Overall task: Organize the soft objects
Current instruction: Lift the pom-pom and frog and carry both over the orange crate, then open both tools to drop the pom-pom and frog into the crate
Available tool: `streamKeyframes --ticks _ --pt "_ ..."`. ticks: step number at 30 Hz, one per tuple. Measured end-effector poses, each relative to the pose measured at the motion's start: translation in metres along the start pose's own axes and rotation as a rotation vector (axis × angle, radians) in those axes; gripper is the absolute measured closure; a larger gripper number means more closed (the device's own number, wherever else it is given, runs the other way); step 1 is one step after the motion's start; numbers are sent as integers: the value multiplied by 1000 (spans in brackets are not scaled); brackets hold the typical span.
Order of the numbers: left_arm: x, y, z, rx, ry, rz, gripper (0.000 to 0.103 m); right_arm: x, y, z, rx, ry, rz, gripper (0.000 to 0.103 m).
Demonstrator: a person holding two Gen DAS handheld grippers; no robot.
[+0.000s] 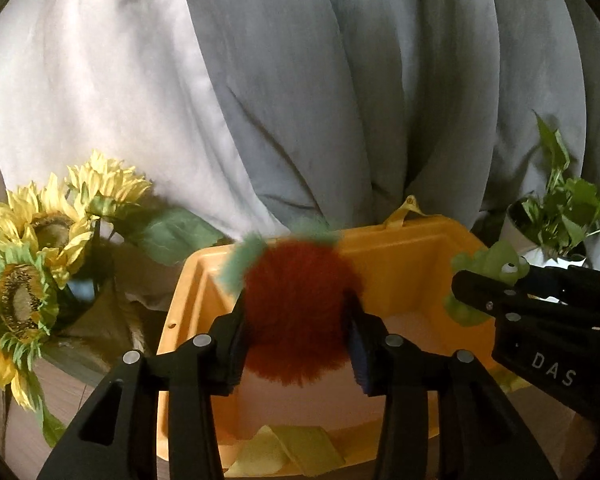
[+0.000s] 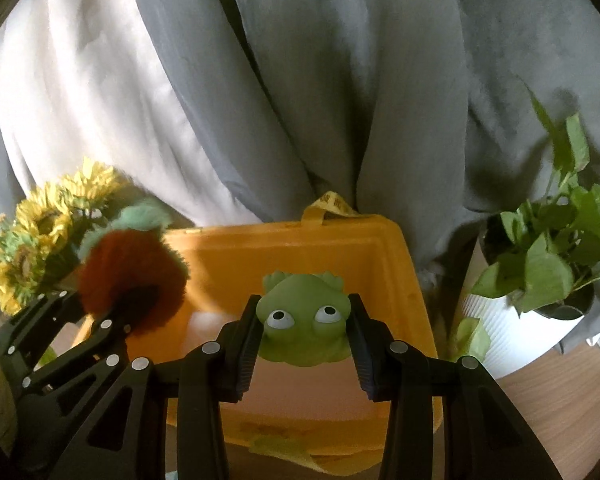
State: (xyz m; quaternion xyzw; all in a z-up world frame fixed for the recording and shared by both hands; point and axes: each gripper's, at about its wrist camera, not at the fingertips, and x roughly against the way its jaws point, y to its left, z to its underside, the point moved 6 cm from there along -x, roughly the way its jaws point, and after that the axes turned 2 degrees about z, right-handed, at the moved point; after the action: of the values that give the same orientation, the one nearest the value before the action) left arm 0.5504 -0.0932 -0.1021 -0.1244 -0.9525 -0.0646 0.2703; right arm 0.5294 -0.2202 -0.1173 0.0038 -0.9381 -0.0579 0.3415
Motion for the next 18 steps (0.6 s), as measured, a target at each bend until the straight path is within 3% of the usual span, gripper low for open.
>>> streamKeyframes --ticks 4,7,18 --pt "-1 1 -1 3 1 -10 48 -8 -2 1 0 23 4 58" --pt "2 3 -1 6 -6 -15 47 -7 -5 -1 -14 12 10 42" --pt "51 10 -13 31 -95 -30 33 28 -10 -9 -47 -52 26 42"
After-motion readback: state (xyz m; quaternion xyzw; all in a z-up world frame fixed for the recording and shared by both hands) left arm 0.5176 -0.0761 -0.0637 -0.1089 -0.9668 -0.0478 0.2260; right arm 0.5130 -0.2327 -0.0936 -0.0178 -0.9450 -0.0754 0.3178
